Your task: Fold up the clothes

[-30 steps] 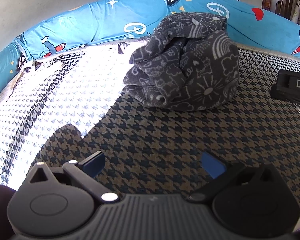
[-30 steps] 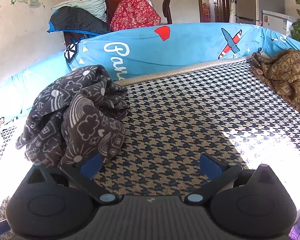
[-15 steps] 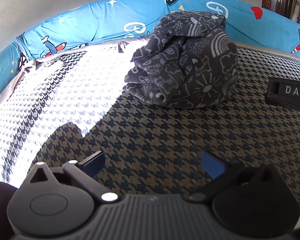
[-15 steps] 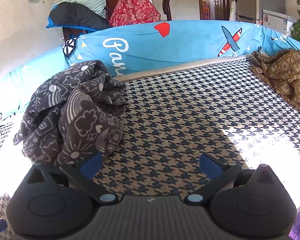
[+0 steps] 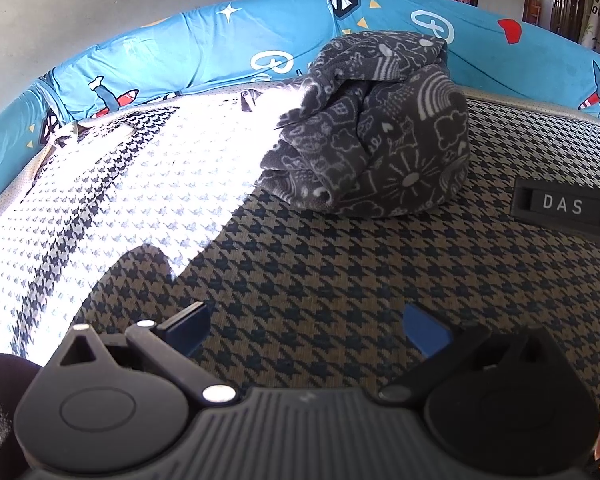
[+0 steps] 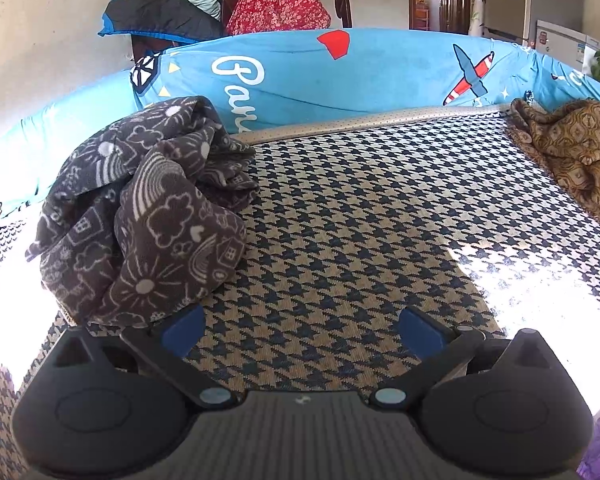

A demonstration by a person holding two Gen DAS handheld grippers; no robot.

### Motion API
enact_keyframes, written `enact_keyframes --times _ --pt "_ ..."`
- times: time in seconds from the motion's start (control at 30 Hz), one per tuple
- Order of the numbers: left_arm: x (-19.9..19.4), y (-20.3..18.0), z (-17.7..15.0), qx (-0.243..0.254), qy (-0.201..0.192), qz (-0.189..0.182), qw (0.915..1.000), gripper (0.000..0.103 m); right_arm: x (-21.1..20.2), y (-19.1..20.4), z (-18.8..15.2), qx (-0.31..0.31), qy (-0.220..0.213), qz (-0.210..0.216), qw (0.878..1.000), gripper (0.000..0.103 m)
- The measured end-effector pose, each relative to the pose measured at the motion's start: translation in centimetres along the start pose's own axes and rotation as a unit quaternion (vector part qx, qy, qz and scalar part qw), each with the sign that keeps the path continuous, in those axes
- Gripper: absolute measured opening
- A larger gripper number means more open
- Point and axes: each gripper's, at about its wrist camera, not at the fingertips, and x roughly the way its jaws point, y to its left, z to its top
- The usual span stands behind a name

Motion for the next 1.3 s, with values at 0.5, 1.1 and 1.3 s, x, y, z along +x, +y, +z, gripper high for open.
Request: enact_keyframes --times 0.5,1.1,1.3 --pt "-1.1 -0.5 -0.2 0.009 -0.006 -0.004 0.9999 0.103 0.1 -0.4 -0.6 -0.009 0.005 0.006 1.000 0.103" --pt "-1.0 -0.5 -0.3 0.010 -0.005 -0.006 0.9999 0.103 -0.3 0.1 -0.8 -0.027 -0.004 0.006 1.000 0.103" --pt "-0.9 -0.5 -0.3 0.009 -0.005 -0.006 0.9999 0.103 -0.3 0.1 -0.8 -0.029 -0.004 0.002 1.000 0.103"
